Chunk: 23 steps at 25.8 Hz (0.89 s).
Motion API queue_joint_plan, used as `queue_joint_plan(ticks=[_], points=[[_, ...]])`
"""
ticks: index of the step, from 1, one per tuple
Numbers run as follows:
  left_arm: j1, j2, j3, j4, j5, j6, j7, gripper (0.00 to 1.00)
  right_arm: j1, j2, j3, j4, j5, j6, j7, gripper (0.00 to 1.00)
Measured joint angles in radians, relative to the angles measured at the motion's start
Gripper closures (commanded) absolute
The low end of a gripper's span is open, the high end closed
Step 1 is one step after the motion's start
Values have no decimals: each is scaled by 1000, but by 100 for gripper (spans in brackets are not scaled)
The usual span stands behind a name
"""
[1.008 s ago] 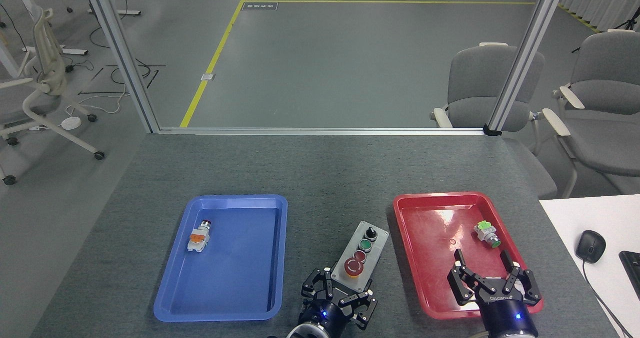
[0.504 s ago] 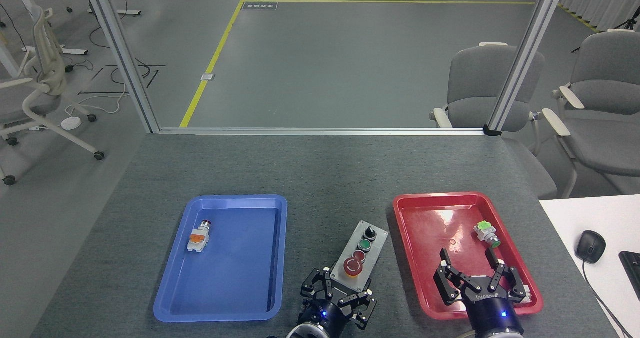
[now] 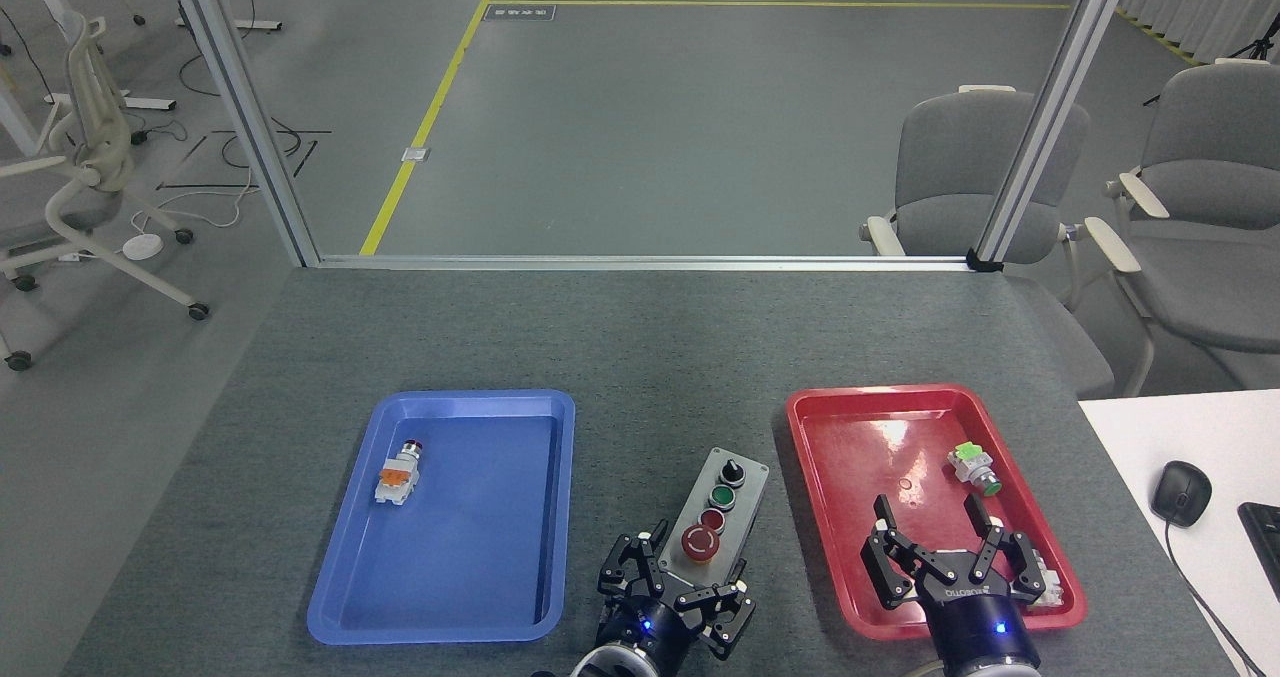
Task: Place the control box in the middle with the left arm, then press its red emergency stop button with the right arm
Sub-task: 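Hold the control box in place with the left gripper, then release the box and withdraw the left gripper toward the blue tray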
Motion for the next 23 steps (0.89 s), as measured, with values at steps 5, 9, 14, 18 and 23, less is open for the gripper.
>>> queue_joint_plan(ticks=[5, 9, 14, 18, 23], points=[[12, 9, 4, -17, 0, -15, -1, 1, 2, 0, 21, -7, 0, 5, 0, 3], [50, 58, 13, -82, 0, -56, -1, 1, 4, 0, 42, -12, 0, 12, -1, 14], [123, 156, 56, -192, 0, -113, -2, 1, 9, 1, 83, -36, 0, 27, -4, 48], [182, 230, 129, -261, 0, -181, -3, 1, 14, 3, 115, -58, 1, 29, -4, 77], [251, 290, 308, -330, 0, -308, -3, 1, 17, 6, 152, -70, 6, 30, -1, 100]])
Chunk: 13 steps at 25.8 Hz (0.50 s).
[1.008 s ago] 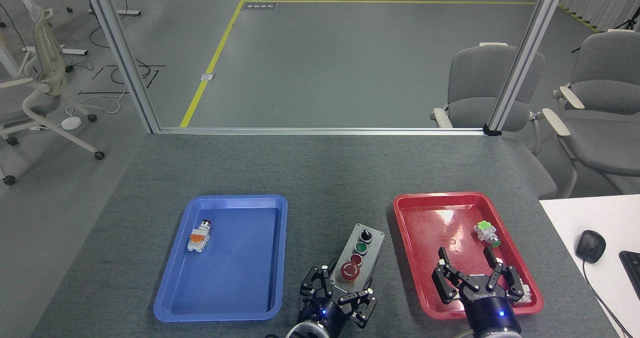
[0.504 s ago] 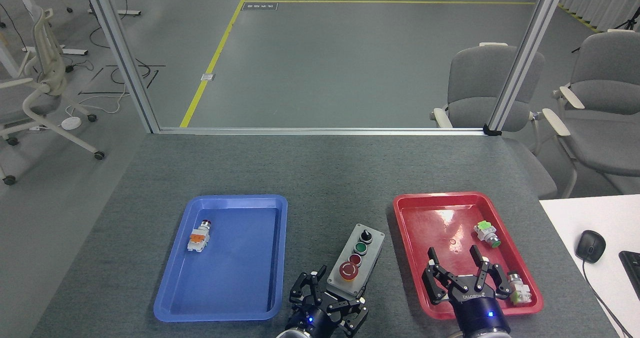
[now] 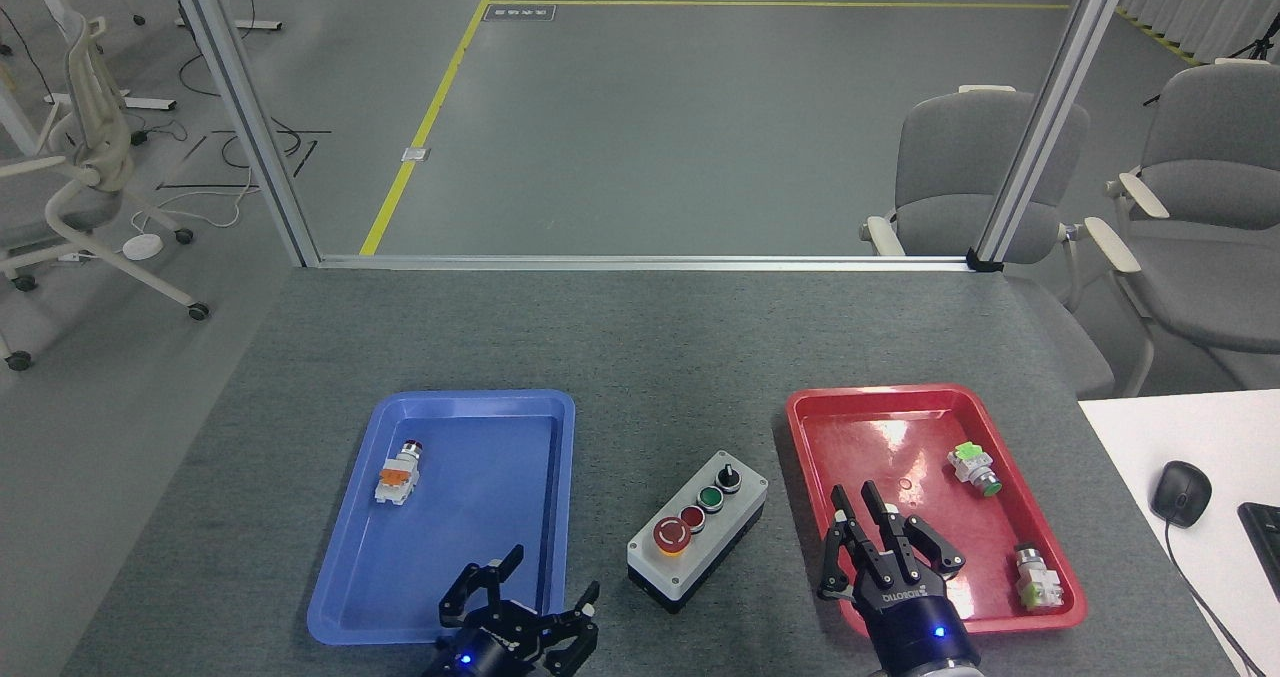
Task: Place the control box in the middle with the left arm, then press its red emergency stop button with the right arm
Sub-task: 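Release the box and withdraw the left gripper toward the blue tray, then move the right gripper onto the red button of the control box and press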
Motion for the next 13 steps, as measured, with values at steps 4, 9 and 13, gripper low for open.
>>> queue_joint_plan(ticks=[4, 9, 13], points=[[35, 22, 205, -57, 0, -115, 0, 1, 4, 14, 27, -8, 33, 0, 2, 100], [51, 23, 463, -127, 1, -233, 1, 1, -6, 47, 75, -13, 91, 9, 42, 100], [49, 16, 612, -146, 41, -253, 2, 1, -27, 93, 118, -8, 140, 30, 72, 100]])
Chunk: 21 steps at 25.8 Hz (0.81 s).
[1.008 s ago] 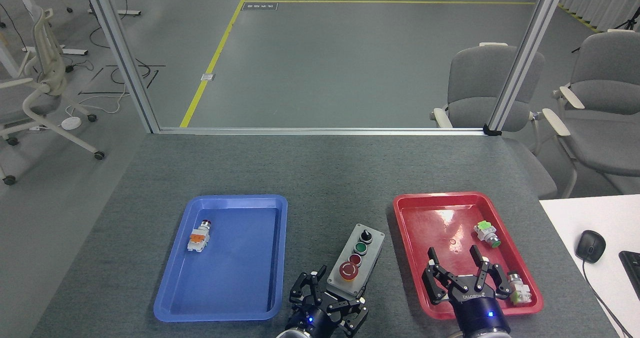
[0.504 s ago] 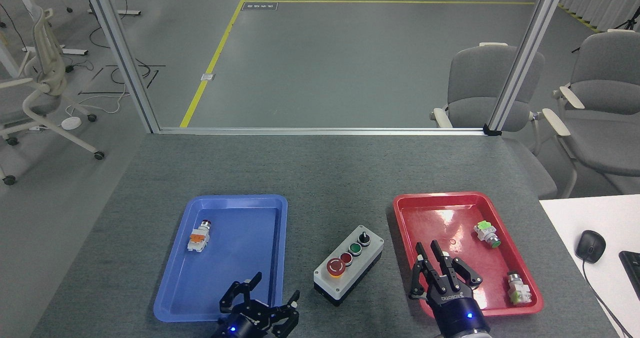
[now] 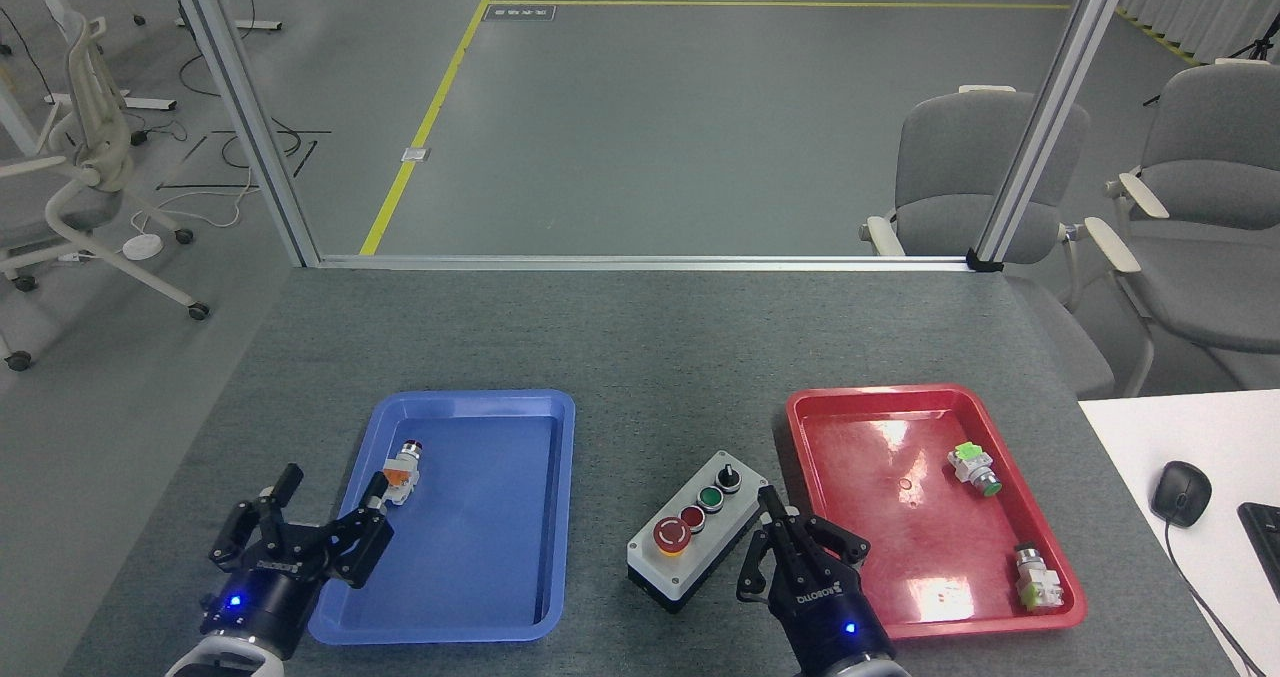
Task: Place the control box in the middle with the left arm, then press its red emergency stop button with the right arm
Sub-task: 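Move the right gripper onto the red button of the control box and press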
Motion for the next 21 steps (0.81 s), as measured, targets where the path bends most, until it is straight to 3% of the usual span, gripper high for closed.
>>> queue_joint_plan(ticks=[6, 21], points=[[-16, 4, 77, -3, 90, 42, 1, 1, -51, 31, 89, 41, 26, 40, 32, 100], [-54, -6, 84, 17, 102, 175, -4, 1, -133, 67, 199, 256, 50, 102, 59, 100]])
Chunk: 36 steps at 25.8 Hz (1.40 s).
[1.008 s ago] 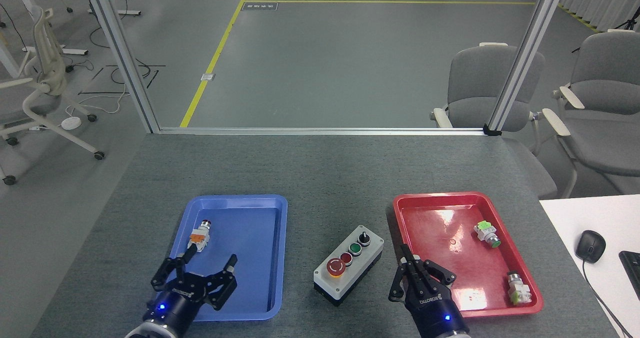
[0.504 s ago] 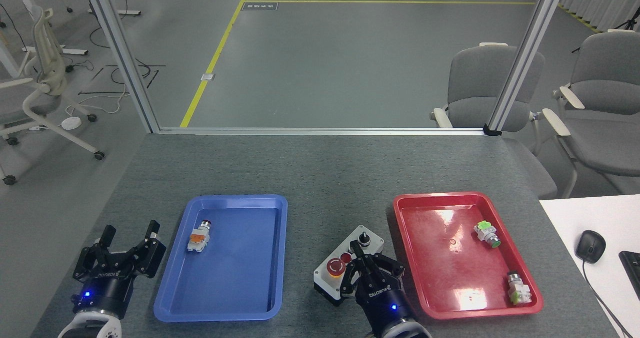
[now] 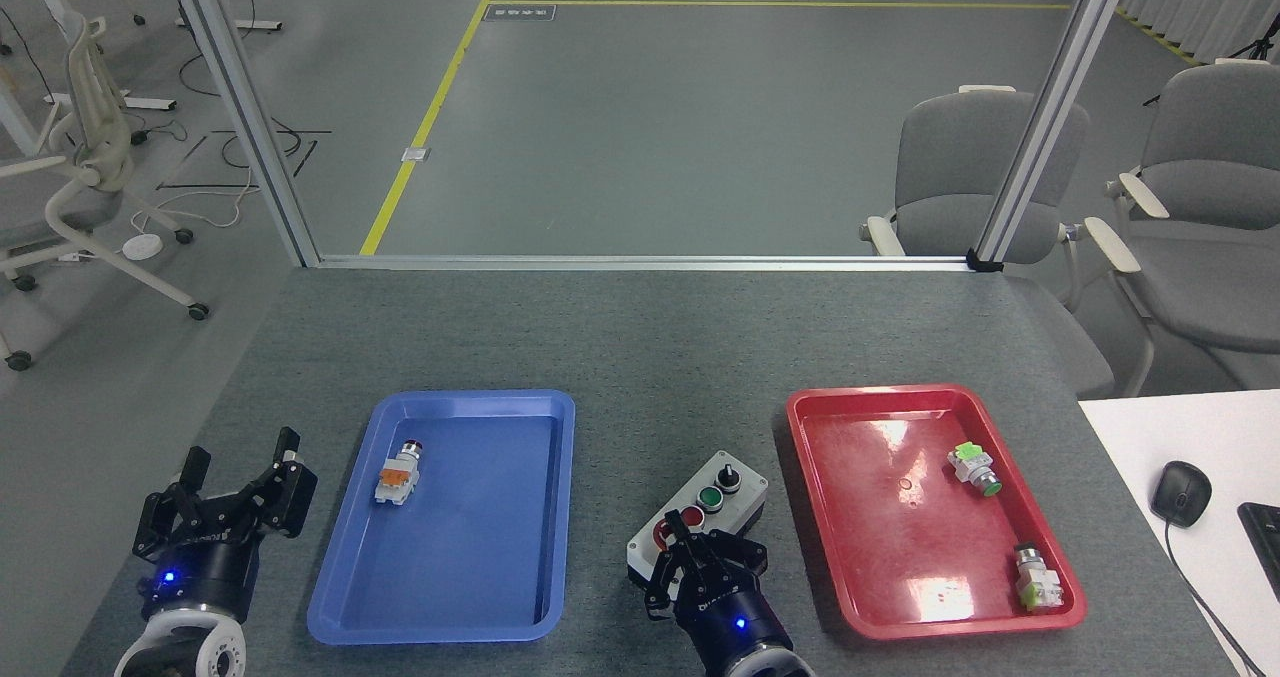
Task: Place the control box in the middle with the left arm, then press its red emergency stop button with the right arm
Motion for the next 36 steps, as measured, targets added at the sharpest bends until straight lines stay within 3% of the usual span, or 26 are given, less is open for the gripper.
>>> queue_joint_plan(ticks=[5, 11, 14, 16, 19, 26, 30, 36], points=[[-8, -36, -8, 2, -1, 96, -1, 1, -2, 2, 15, 27, -4, 1, -14, 100], [-13, -52, -38, -4, -10, 127, 1, 1, 5, -3, 14, 17, -10, -7, -20, 100], [-14, -53, -42, -9, -11, 129, 3, 1, 10, -5, 2, -37, -23, -11, 12, 89], [-14, -54, -44, -11, -11, 130, 3, 1, 10, -7, -20, -87, -36, -11, 11, 71], [-15, -54, -59, -12, -12, 130, 3, 1, 23, -20, -75, -157, -47, -8, 0, 4], [-17, -50, -80, -13, -15, 134, 3, 1, 101, -99, -274, -235, -59, -85, -14, 2], [-16, -46, -81, -13, -19, 135, 2, 1, 148, -151, -398, -252, -111, -138, -15, 2], [-3, -49, -92, -13, -23, 135, 1, 1, 168, -194, -473, -257, -150, -148, -44, 2]])
